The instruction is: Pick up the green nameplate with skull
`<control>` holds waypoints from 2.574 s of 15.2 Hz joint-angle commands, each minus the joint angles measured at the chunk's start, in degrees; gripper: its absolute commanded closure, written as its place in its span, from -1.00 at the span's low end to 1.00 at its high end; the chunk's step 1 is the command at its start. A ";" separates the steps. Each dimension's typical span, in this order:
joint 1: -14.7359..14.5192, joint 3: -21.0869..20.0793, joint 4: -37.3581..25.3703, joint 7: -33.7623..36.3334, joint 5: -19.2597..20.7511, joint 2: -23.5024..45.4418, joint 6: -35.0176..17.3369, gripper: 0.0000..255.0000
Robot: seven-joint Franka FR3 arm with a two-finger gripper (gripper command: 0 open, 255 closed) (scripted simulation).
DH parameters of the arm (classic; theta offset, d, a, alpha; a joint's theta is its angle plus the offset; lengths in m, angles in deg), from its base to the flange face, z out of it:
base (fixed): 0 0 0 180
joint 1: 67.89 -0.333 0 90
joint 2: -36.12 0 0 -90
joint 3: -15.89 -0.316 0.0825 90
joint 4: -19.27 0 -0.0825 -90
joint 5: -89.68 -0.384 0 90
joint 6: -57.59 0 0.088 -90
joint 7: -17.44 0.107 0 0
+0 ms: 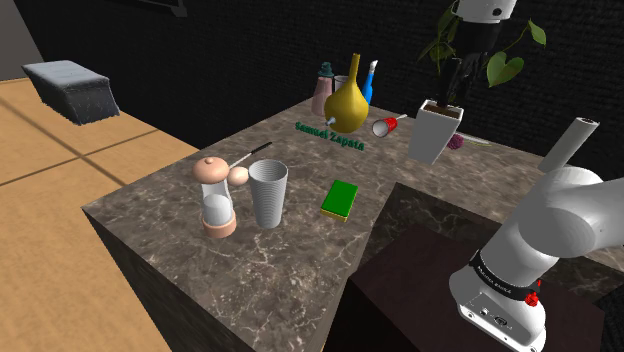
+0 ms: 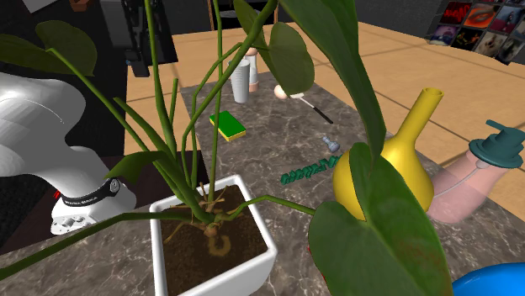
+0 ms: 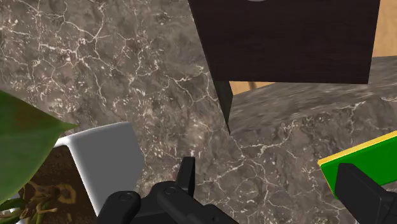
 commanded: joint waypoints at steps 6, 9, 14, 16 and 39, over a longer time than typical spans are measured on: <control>-0.10 0.23 -4.05 -1.14 1.28 11.59 -5.99 -1.00; -0.11 0.25 -7.38 -1.76 2.01 18.69 -8.82 -1.00; -0.16 0.15 -14.39 -2.68 3.23 30.60 -12.17 -1.00; -0.18 0.08 -17.70 -3.03 3.72 35.38 -13.02 -1.00; -1.31 -0.34 -54.03 -5.79 8.02 77.16 -13.48 -1.00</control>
